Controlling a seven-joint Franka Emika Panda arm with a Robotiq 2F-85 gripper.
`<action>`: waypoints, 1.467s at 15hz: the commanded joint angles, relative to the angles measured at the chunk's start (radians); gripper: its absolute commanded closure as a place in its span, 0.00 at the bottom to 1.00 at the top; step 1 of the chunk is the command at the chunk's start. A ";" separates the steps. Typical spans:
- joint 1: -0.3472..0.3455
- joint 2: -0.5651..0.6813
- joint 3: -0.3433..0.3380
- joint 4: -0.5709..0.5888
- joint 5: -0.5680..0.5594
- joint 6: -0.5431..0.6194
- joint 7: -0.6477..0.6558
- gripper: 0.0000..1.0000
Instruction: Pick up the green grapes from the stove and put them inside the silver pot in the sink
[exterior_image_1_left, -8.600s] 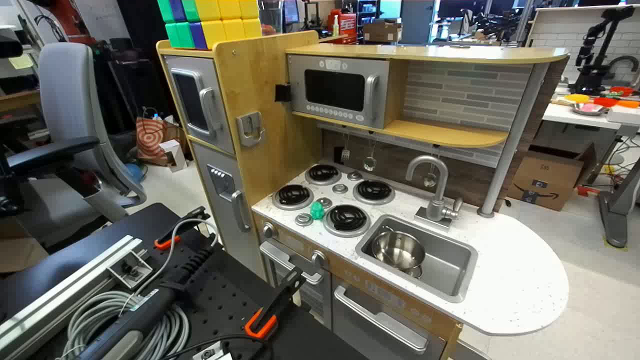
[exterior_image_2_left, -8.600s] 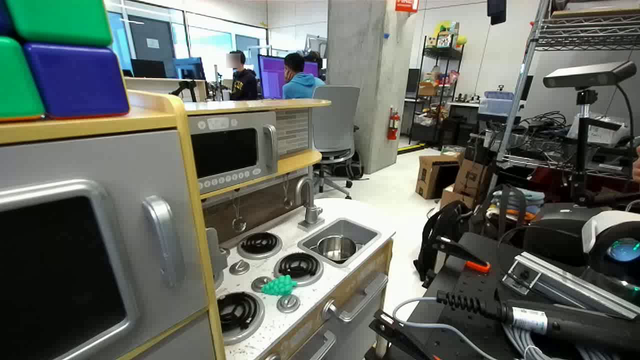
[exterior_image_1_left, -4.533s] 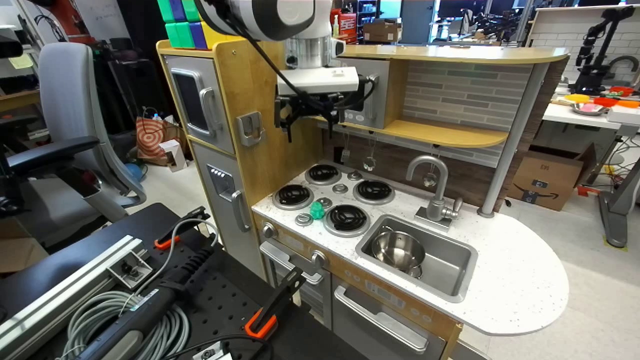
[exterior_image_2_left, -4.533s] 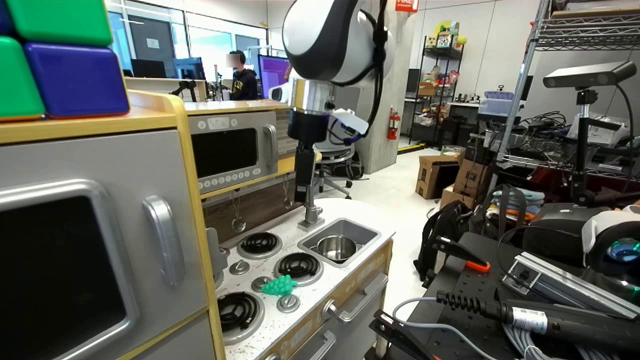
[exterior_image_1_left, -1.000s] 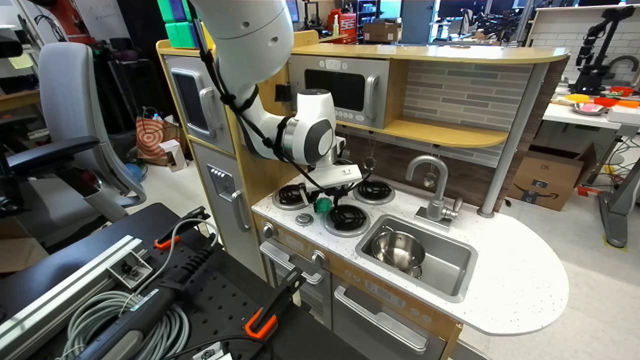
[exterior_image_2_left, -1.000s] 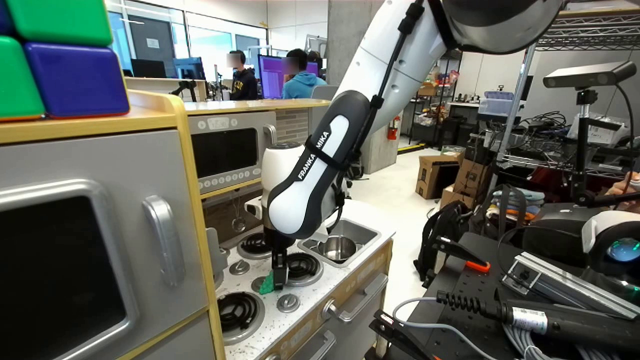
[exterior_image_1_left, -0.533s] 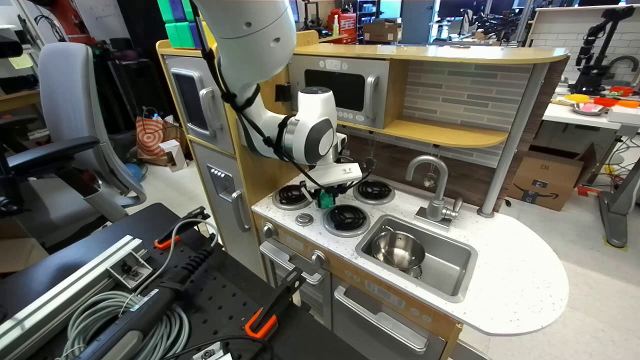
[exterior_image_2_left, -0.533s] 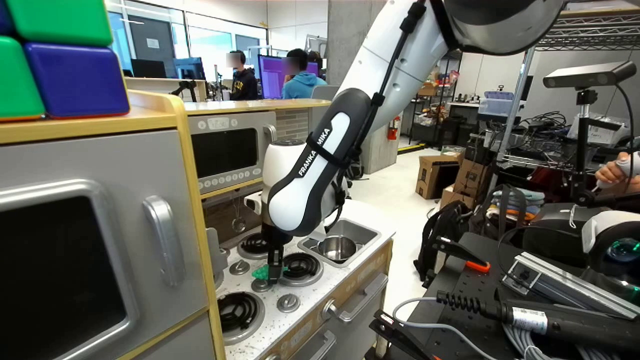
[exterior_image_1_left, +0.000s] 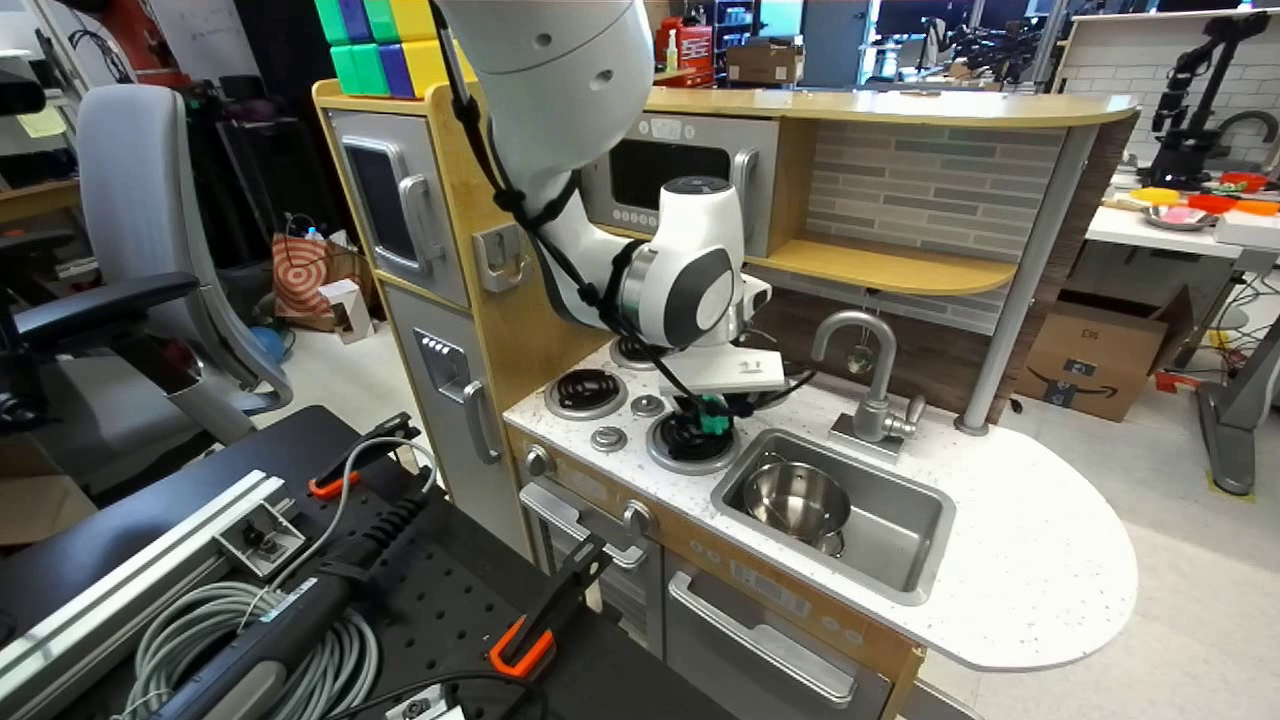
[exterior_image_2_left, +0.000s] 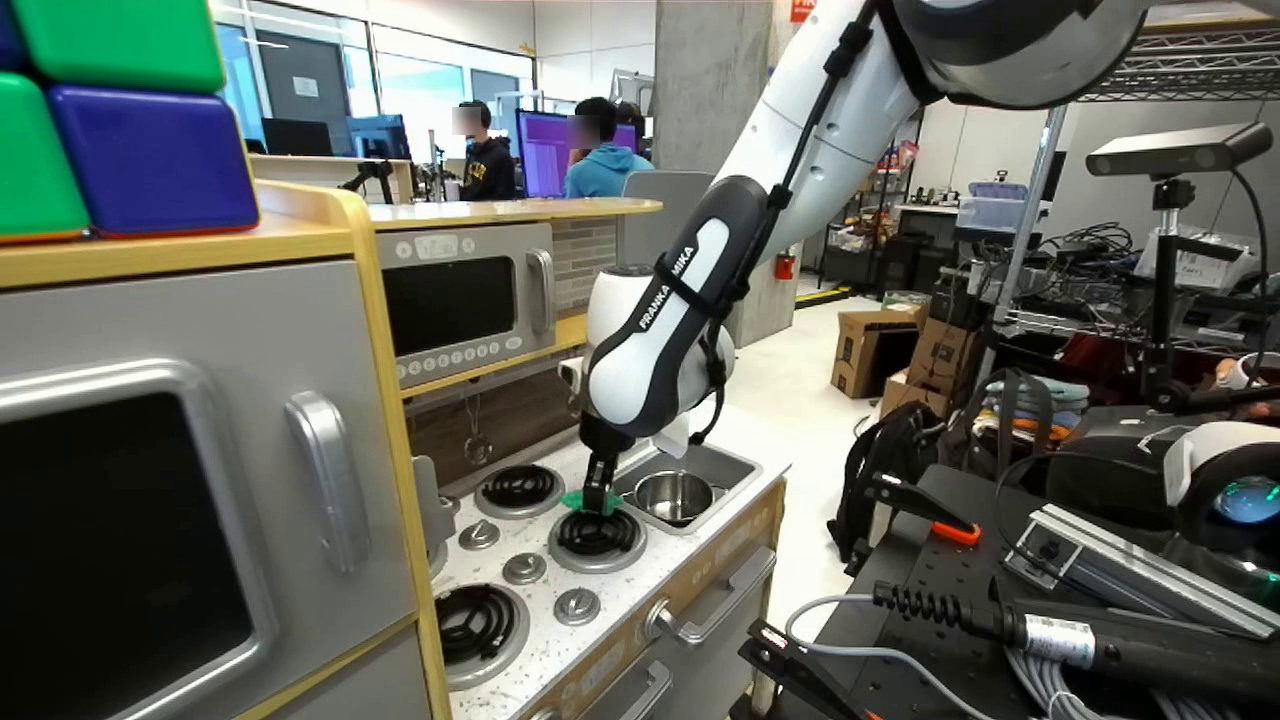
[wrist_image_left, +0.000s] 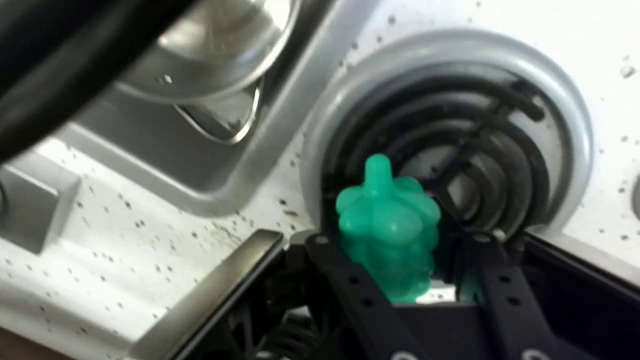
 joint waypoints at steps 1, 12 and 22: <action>-0.038 0.028 -0.012 0.039 0.043 -0.050 0.068 0.81; -0.137 -0.014 -0.010 0.012 0.156 0.042 0.184 0.81; -0.131 0.070 -0.016 0.072 0.161 -0.099 0.210 0.81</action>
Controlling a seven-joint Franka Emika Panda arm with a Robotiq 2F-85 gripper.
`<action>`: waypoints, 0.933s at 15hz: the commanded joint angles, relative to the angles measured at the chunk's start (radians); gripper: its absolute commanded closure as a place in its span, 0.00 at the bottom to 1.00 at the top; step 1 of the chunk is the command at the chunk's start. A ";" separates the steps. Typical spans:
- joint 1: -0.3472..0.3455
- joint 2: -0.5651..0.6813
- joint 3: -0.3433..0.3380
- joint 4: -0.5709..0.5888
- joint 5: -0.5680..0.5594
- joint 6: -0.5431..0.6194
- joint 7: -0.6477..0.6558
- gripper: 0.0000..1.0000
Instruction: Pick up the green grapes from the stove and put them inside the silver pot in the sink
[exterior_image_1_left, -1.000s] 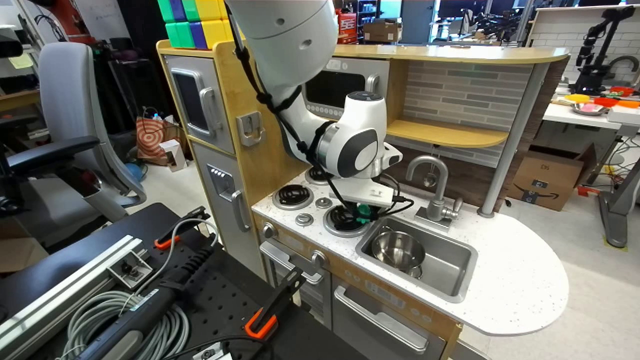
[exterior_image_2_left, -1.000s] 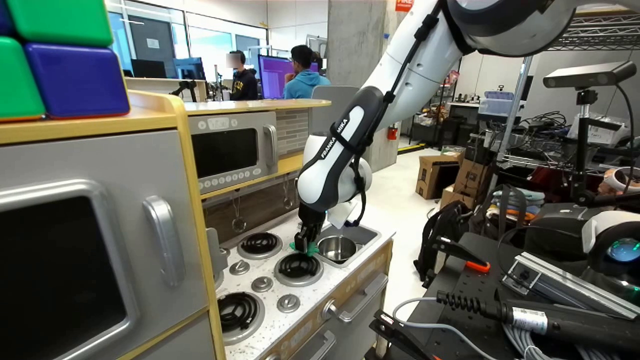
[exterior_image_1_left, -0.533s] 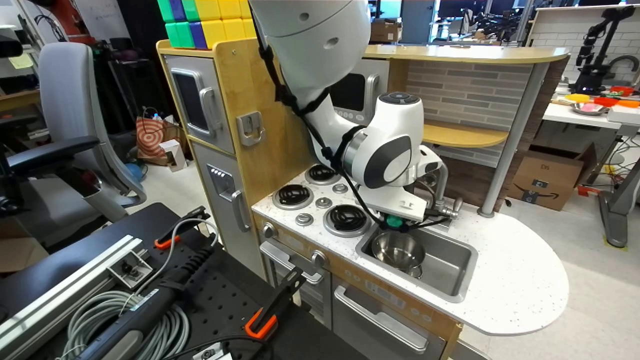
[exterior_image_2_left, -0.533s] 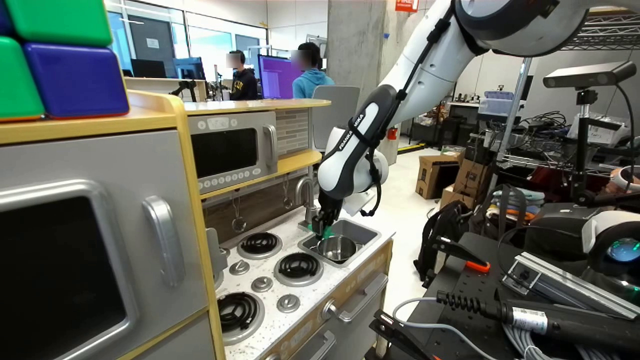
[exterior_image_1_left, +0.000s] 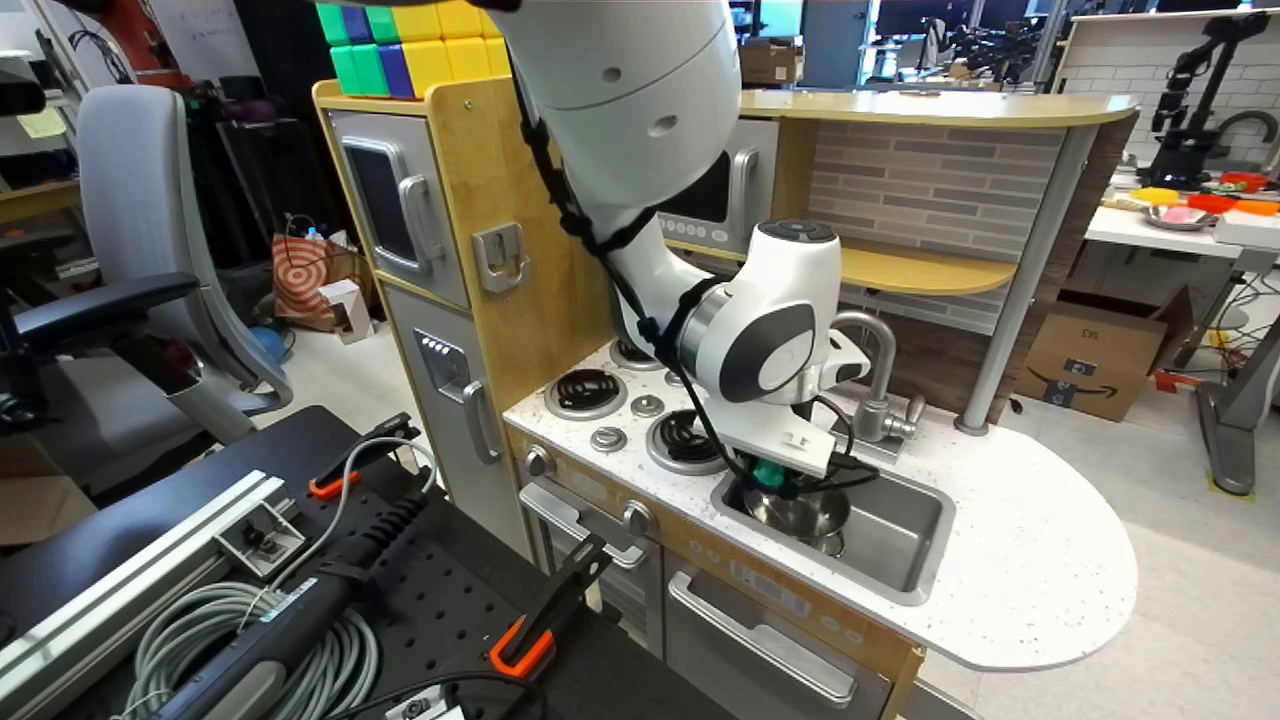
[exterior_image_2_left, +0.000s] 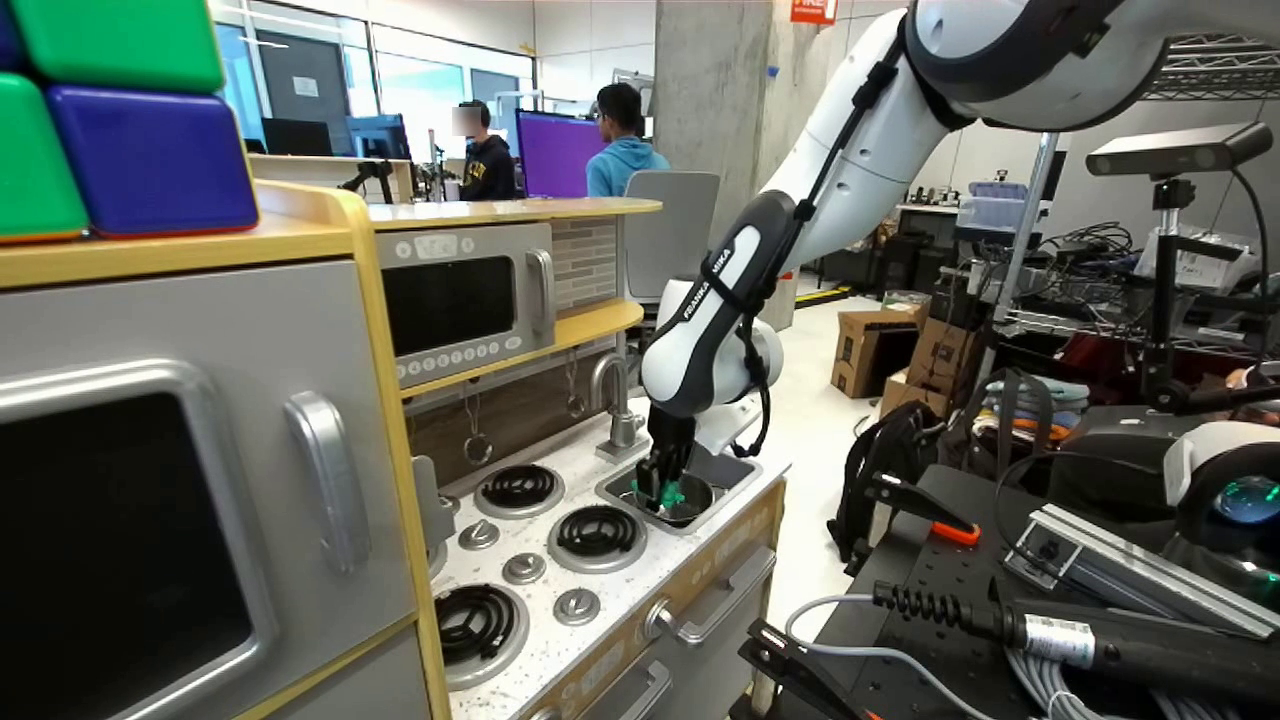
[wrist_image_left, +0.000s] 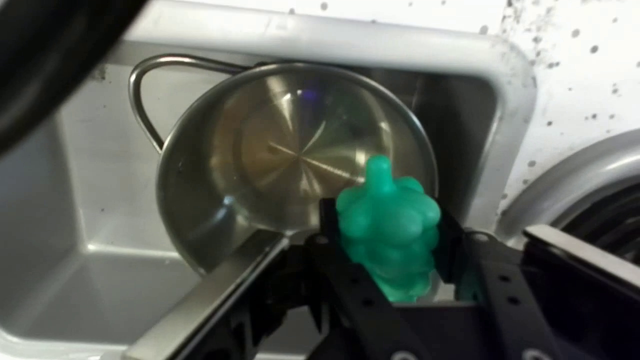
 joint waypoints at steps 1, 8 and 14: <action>0.005 0.032 -0.003 0.046 0.027 -0.050 0.017 0.81; -0.008 0.019 -0.024 0.016 0.045 -0.043 0.041 0.81; -0.008 0.042 -0.027 0.033 0.047 -0.078 0.049 0.31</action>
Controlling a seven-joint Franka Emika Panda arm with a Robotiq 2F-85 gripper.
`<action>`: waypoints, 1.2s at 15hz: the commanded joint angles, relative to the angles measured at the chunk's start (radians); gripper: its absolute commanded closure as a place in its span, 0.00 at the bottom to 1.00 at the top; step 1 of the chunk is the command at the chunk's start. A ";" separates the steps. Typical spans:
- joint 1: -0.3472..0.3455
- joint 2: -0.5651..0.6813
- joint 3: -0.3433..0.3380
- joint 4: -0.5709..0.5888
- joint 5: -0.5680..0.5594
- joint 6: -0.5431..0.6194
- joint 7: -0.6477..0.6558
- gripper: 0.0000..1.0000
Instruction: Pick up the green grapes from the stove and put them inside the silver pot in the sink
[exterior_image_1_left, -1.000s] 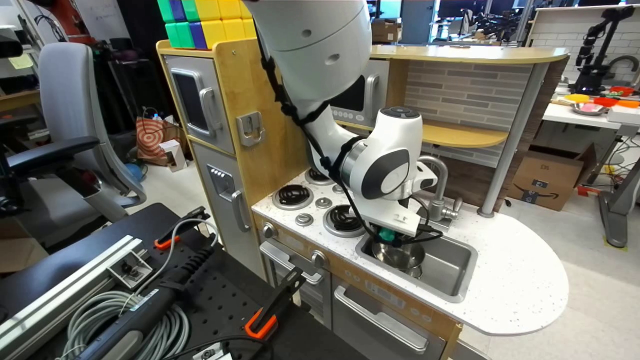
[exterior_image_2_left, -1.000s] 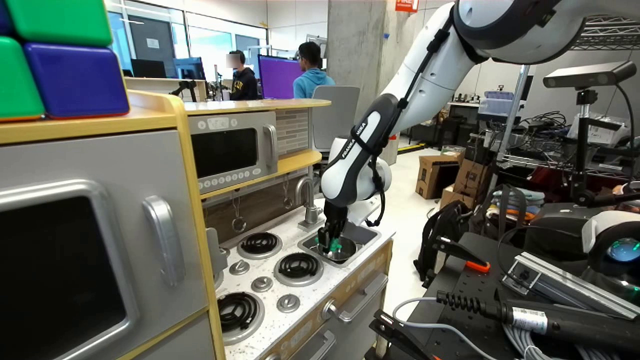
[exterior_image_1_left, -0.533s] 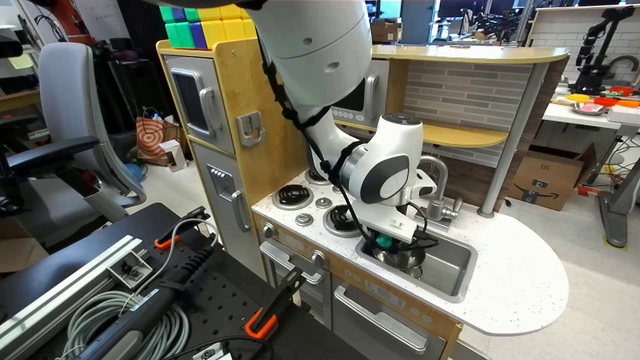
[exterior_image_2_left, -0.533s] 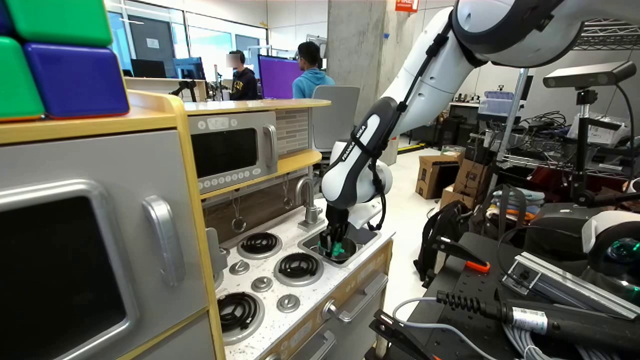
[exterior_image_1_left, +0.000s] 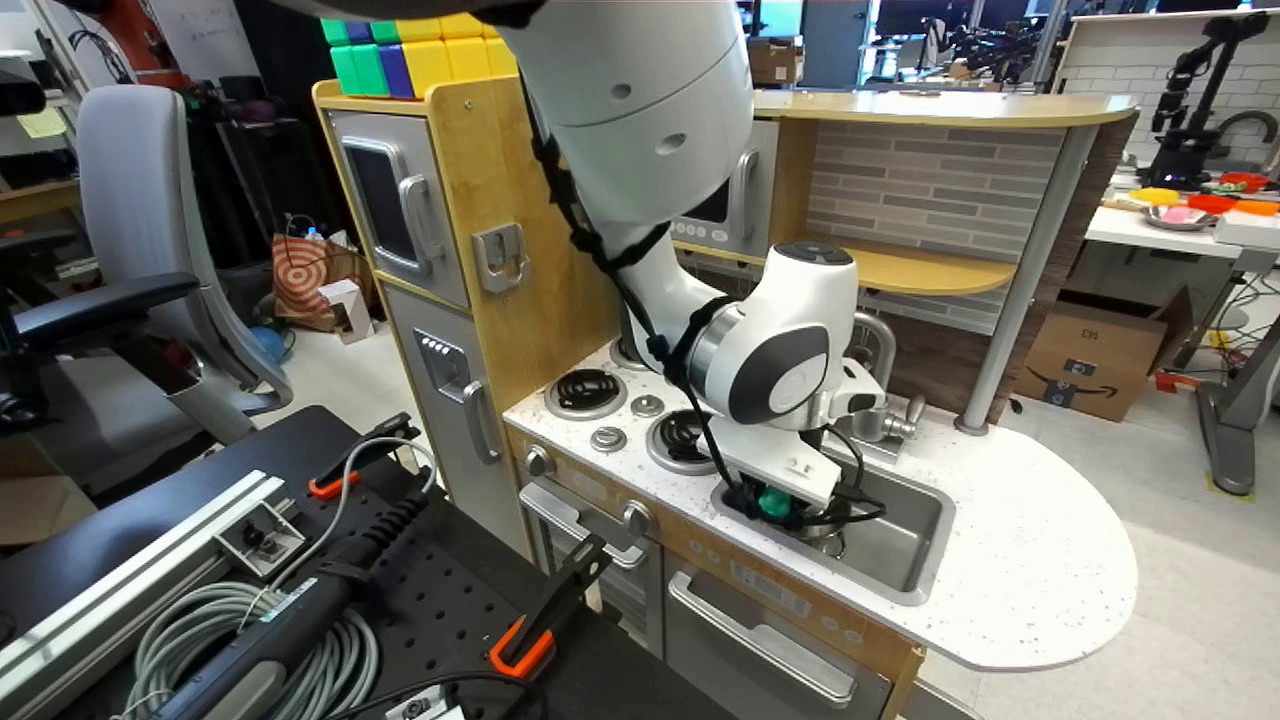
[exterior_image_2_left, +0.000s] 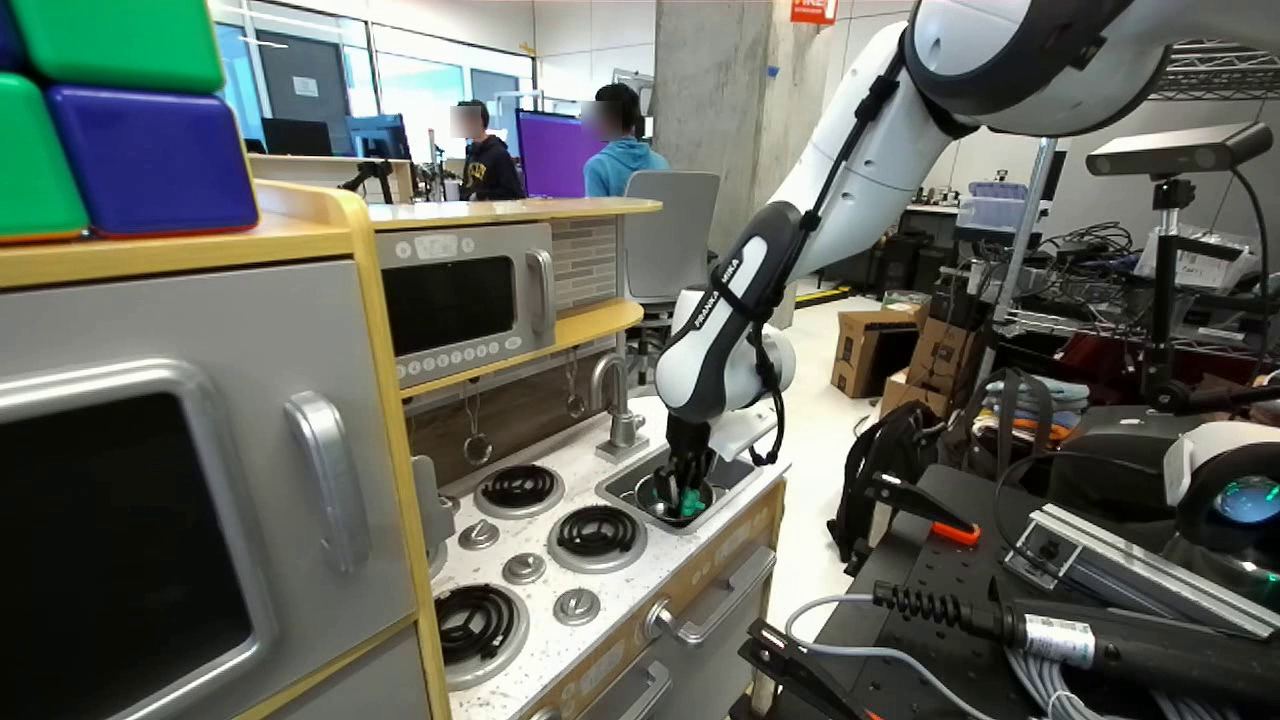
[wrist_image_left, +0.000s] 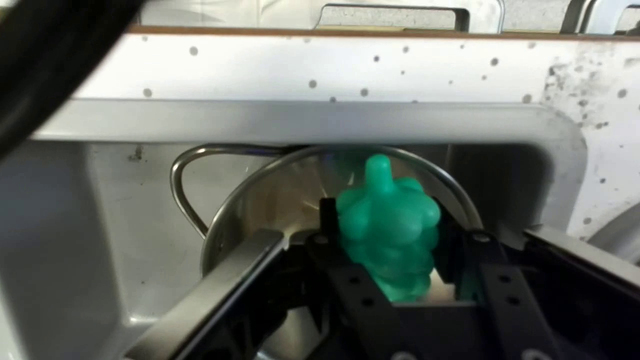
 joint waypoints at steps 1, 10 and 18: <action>0.003 0.030 0.005 0.036 0.024 -0.053 0.000 0.29; -0.084 -0.146 0.094 -0.209 0.016 0.149 -0.109 0.00; -0.307 -0.299 0.342 -0.463 -0.007 0.248 -0.193 0.00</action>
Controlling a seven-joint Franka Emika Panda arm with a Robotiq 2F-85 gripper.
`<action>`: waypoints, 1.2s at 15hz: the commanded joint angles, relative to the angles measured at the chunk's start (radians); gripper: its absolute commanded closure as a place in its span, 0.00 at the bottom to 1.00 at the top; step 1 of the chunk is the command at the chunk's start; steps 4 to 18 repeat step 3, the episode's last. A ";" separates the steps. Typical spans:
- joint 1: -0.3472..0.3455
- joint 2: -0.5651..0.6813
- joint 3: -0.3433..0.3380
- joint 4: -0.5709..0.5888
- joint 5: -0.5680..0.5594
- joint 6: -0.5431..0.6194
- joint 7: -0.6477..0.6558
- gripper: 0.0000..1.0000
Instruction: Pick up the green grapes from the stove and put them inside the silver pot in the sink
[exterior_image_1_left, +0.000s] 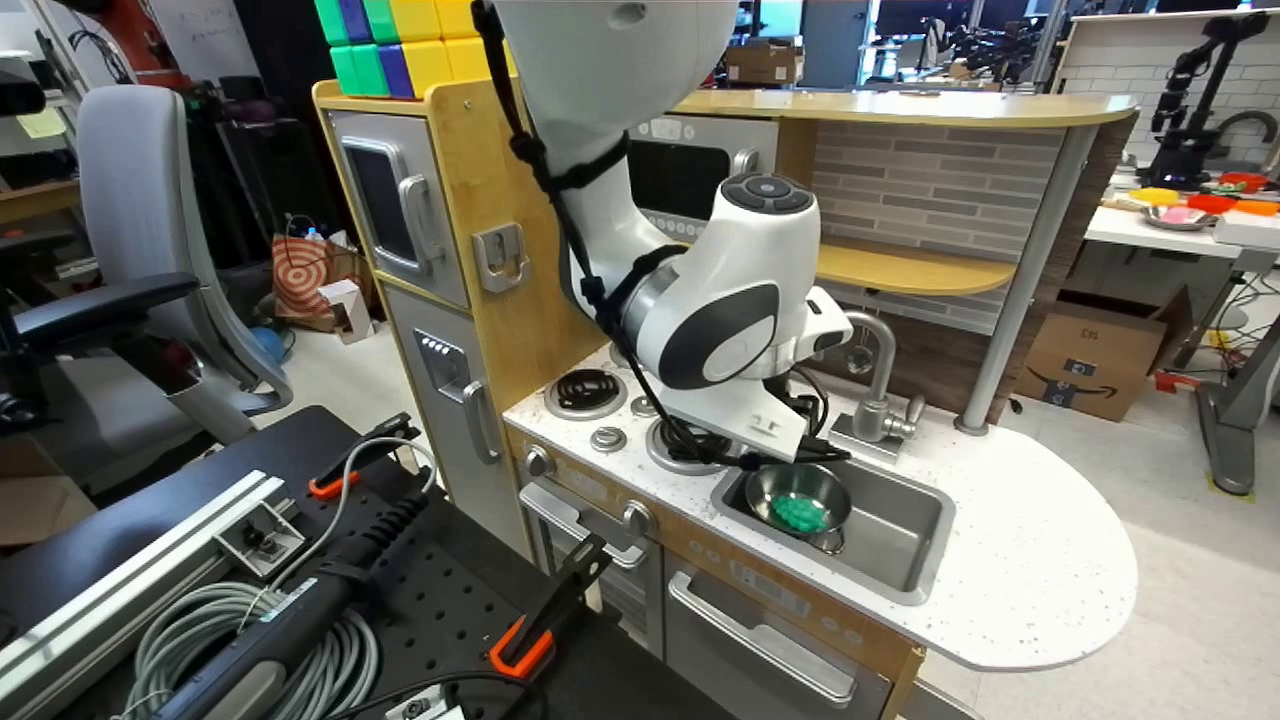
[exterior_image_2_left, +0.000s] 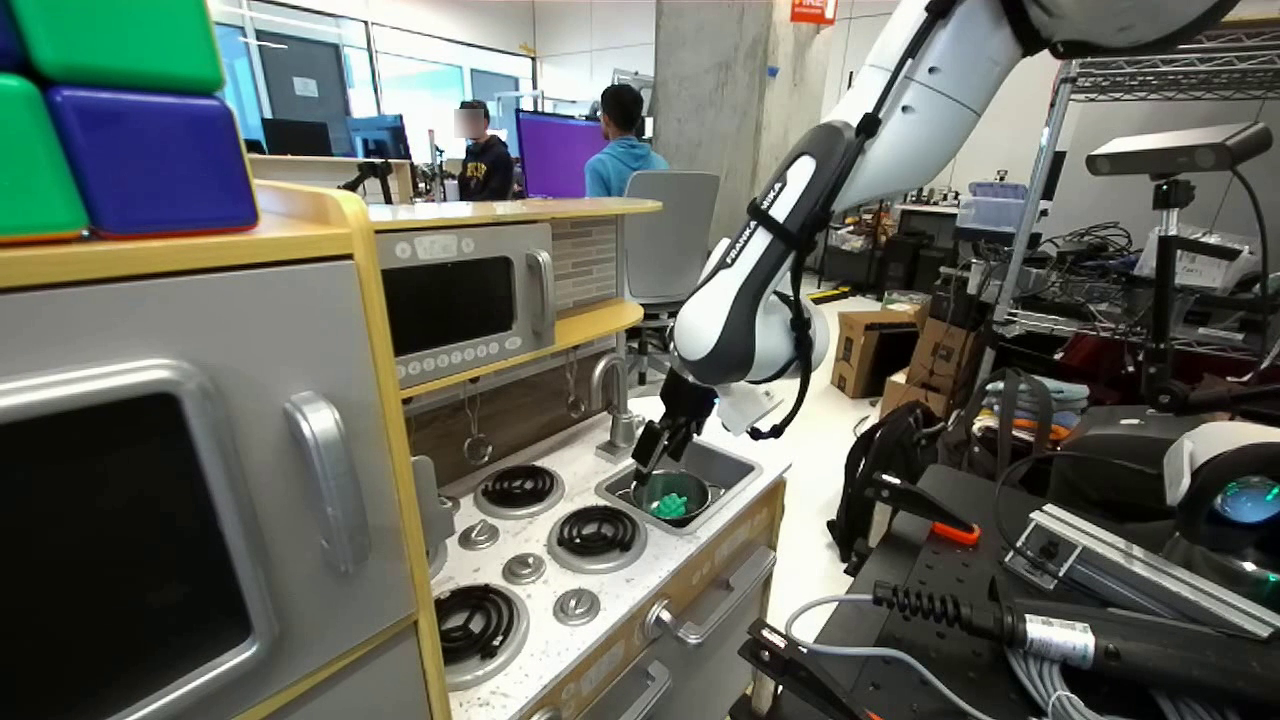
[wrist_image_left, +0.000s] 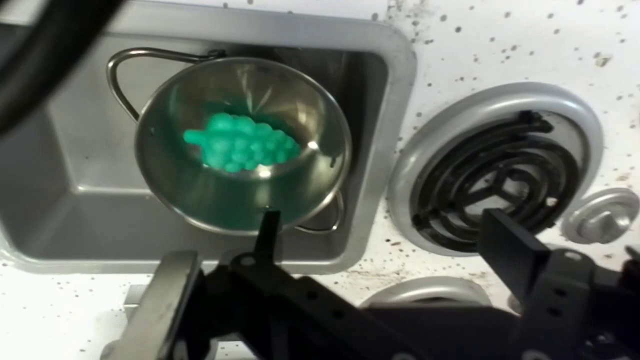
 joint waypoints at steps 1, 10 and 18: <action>-0.159 -0.096 0.155 -0.127 0.010 -0.128 -0.056 0.00; -0.102 -0.051 0.107 -0.075 0.021 -0.093 -0.041 0.00; -0.102 -0.051 0.107 -0.075 0.021 -0.093 -0.041 0.00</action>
